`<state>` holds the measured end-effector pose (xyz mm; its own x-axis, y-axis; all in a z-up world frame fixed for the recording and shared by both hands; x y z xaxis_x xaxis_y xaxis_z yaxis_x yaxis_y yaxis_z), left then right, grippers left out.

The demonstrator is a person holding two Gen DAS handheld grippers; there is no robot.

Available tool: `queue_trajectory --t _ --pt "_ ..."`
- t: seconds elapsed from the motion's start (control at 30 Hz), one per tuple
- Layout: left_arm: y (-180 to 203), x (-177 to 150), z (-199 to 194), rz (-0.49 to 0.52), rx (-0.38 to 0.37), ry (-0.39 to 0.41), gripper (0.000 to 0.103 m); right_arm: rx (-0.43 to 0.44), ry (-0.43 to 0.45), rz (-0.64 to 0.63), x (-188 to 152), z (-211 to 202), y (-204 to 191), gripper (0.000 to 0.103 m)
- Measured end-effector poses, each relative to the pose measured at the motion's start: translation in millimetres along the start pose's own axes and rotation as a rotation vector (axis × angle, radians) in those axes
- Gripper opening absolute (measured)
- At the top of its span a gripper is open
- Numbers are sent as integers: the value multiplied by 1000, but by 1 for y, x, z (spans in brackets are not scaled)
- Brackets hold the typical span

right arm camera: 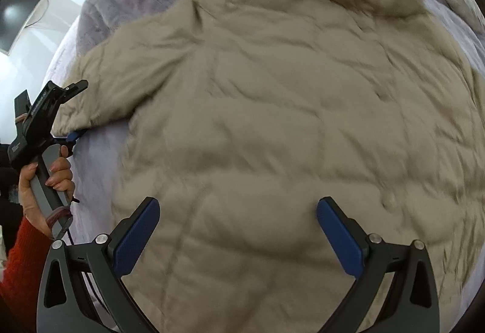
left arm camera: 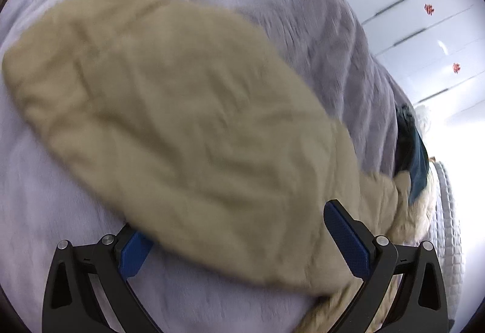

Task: Fold large clothes

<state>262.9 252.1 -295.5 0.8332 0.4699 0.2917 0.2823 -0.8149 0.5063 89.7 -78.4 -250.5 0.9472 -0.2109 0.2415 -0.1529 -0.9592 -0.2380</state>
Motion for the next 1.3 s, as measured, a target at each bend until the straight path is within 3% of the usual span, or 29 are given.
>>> queue_trajectory --t 0.1,0.17,0.23,0.3,0.33,0.4,0.47,0.5,0.67,0.83,1.03,1.13,1.3 --pt "-12 27 -4 -49 15 64 103 26 30 -10 16 4 -15 103" --pt "-23 39 -11 -74 33 105 87 57 62 -13 31 7 -25 103" --pt "-27 48 -12 -81 12 103 37 78 93 -8 45 8 -33 103" --pt "-27 50 -14 -74 -13 87 18 97 115 11 58 13 -39 99" --pt "-26 53 -19 -48 -4 93 18 108 123 23 64 17 -42 94" --pt "-13 56 -29 34 27 125 18 137 127 56 75 25 -47 42" --pt "2 57 -45 113 42 155 18 181 118 94 87 41 -54 23" --pt "14 57 -51 145 41 168 18 207 125 104 92 46 -57 20" --pt "73 60 -86 275 -12 237 18 286 127 116 104 78 -84 18" --pt "139 41 -97 408 -99 224 18 277 73 123 103 108 -84 18" --pt "229 -8 -84 577 -188 178 18 336 60 165 100 77 -67 18" --pt "277 -51 -74 666 -261 112 18 262 140 185 86 30 -25 18" --pt "340 -145 -37 855 -299 -3 18 12 223 265 45 -33 82 18"
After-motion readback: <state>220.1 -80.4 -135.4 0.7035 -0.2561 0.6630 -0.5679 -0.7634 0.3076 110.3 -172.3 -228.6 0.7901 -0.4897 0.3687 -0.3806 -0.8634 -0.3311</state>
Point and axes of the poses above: each gripper's, at about its wrist camera, not at the fingertips, and z roughly the way its jaws point, y to its right, x to its top, the point moved 8 cm from there along z, roughly the way its jaws point, and after that the axes turned 6 degrees about x, right-handed, at the moved point
